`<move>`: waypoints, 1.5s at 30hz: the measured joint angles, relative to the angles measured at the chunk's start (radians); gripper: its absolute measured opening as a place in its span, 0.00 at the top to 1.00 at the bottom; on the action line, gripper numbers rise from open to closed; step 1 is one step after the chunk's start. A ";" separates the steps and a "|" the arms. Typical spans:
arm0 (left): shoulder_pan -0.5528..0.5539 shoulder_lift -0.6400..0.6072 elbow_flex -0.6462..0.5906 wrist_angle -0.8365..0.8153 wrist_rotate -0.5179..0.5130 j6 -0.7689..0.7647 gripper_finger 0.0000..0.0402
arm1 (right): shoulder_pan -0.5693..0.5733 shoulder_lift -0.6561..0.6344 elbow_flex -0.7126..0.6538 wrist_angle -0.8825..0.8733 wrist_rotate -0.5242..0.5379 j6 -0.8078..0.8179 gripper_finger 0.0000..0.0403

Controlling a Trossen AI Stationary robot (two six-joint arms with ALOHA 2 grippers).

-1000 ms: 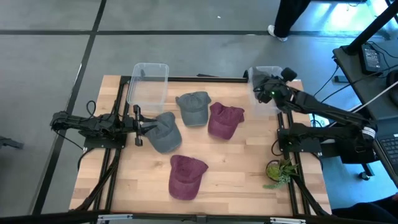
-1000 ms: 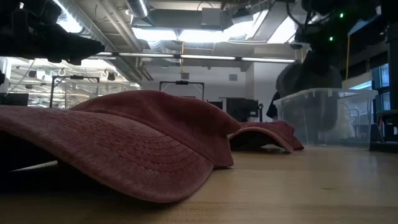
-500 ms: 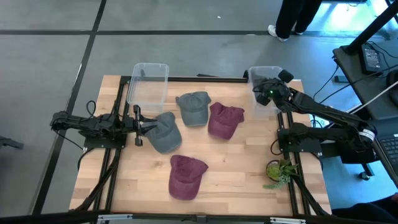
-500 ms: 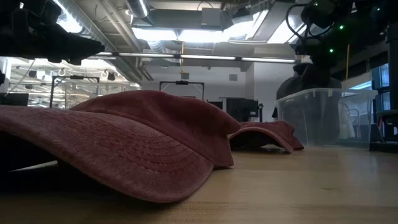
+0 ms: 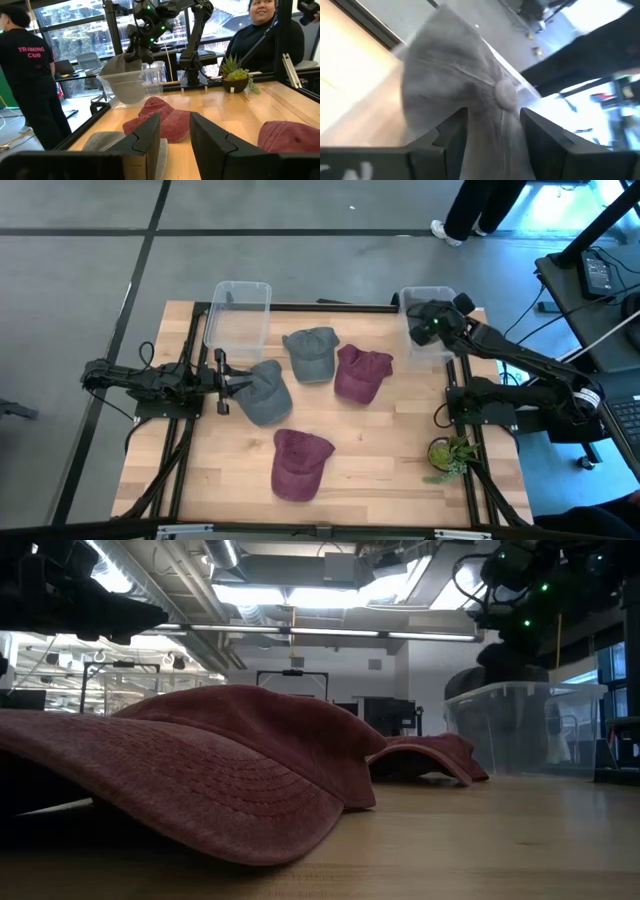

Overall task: Pick & Place hat
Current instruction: Put the bottom gray cap into the right transparent bin, then put the bottom red cap into the left transparent bin

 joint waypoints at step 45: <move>0.000 0.000 0.000 0.000 0.000 -0.042 0.75 | 0.820 0.195 0.004 0.253 -0.220 0.346 0.61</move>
